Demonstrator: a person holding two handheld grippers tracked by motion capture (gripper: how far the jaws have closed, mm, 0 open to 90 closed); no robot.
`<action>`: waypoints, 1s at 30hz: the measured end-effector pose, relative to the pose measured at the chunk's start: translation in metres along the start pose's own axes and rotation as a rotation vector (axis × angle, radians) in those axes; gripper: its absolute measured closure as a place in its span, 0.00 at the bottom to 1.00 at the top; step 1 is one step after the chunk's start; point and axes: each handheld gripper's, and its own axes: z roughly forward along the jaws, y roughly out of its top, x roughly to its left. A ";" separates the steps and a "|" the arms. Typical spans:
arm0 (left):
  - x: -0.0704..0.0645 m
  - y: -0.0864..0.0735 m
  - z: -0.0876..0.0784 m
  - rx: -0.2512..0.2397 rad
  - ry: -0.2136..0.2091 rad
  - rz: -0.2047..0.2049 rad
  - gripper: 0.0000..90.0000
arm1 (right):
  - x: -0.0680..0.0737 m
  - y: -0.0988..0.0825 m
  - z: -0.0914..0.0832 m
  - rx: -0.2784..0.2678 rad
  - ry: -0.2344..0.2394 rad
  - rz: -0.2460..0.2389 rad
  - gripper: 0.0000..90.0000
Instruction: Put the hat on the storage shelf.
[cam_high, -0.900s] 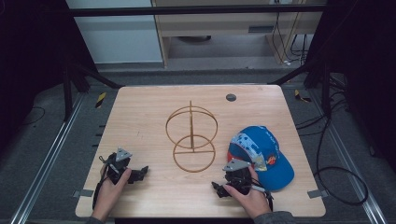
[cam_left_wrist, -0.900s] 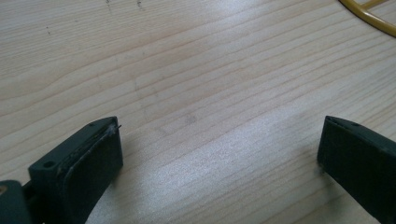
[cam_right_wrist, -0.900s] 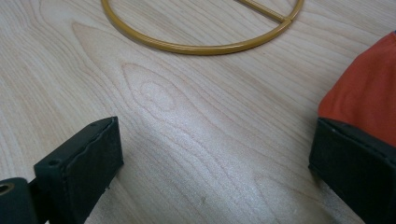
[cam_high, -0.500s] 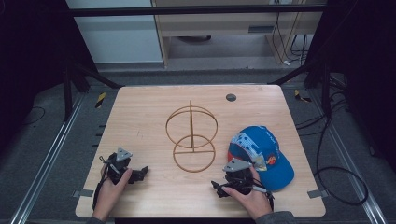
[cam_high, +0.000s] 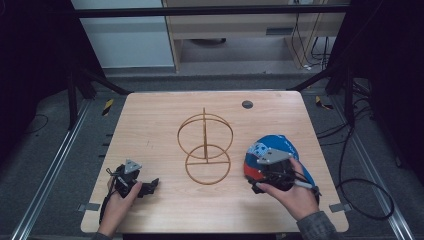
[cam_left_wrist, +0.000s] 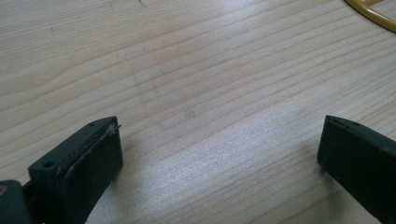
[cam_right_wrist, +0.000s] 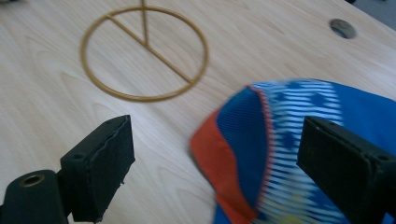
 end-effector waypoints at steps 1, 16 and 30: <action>0.000 0.000 0.000 -0.003 0.001 -0.003 0.00 | -0.010 0.000 -0.005 0.023 -0.019 0.002 0.13; -0.001 0.000 0.000 0.001 0.004 -0.004 0.00 | -0.078 0.001 -0.023 0.214 -0.015 0.059 0.08; -0.002 -0.001 -0.001 0.001 0.004 -0.004 0.00 | -0.096 -0.002 -0.006 0.298 0.033 0.108 0.11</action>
